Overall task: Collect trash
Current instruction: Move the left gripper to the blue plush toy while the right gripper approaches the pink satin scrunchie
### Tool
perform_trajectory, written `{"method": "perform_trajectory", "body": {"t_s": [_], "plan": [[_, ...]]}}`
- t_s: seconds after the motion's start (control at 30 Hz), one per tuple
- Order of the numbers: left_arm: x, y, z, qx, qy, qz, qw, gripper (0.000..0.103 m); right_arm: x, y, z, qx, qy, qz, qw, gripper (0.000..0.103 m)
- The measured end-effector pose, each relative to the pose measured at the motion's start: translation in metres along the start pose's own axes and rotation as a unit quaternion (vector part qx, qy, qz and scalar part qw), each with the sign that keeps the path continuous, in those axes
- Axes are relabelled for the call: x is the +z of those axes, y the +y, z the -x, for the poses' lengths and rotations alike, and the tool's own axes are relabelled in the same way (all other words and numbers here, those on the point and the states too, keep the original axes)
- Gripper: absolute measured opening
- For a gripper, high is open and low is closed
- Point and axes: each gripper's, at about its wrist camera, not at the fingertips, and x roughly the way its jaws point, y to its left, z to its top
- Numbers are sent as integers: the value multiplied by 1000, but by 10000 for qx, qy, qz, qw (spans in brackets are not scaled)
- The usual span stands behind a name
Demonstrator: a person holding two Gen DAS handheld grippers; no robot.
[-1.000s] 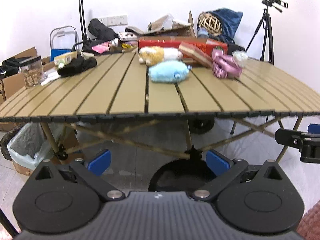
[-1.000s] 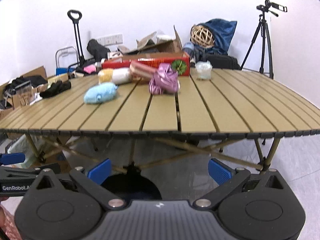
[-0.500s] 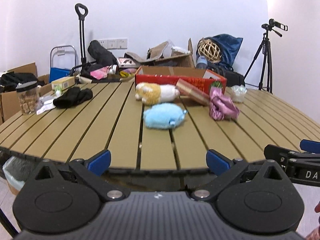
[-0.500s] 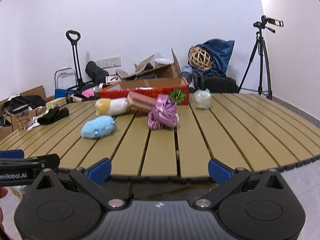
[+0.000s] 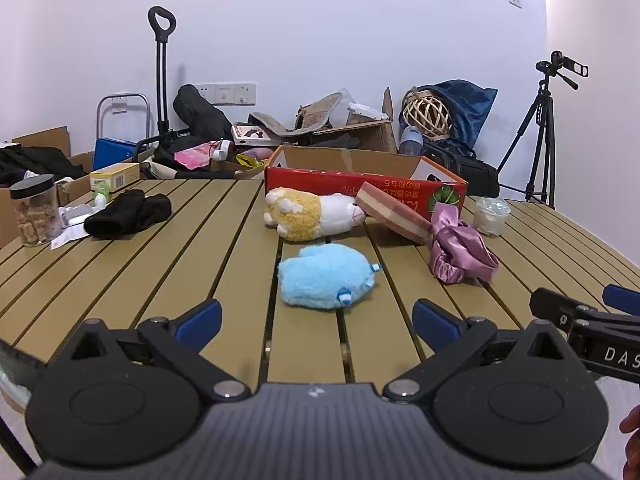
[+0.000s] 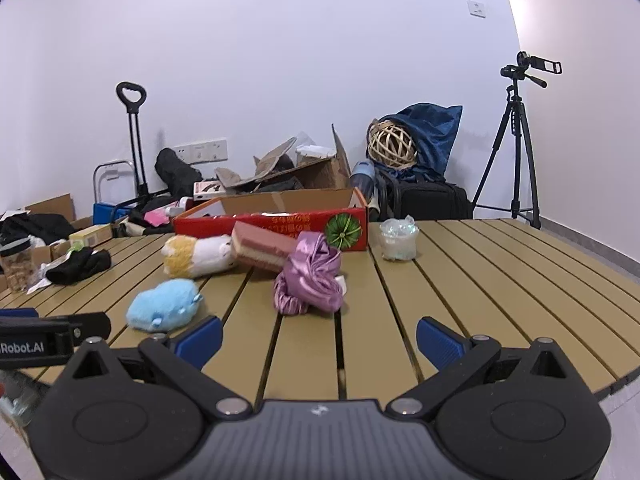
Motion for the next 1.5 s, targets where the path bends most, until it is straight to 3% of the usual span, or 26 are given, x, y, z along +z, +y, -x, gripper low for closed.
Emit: {"method": "perform_trajectory", "body": {"t_s": [0.33, 0.63, 0.83, 1.13, 1.3, 1.5], "plan": [[20, 9, -52, -65, 342, 163, 9993, 103, 17, -2, -36, 43, -90, 36, 9999, 103], [33, 1, -83, -113, 341, -29, 9994, 103, 29, 5, -69, 209, -34, 128, 9997, 103], [33, 3, -106, -256, 669, 208, 9972, 103, 38, 7, -90, 165, 58, 75, 9998, 103], [31, 4, -134, -125, 1066, 351, 9936, 103, 44, 3, -115, 90, 298, 105, 9995, 103], [30, 6, -137, -139, 1016, 421, 9938, 103, 44, 5, -122, 93, 375, 188, 9991, 103], [27, 5, -136, -245, 1030, 393, 9936, 88, 40, 7, -125, 97, 456, 209, 9987, 103]]}}
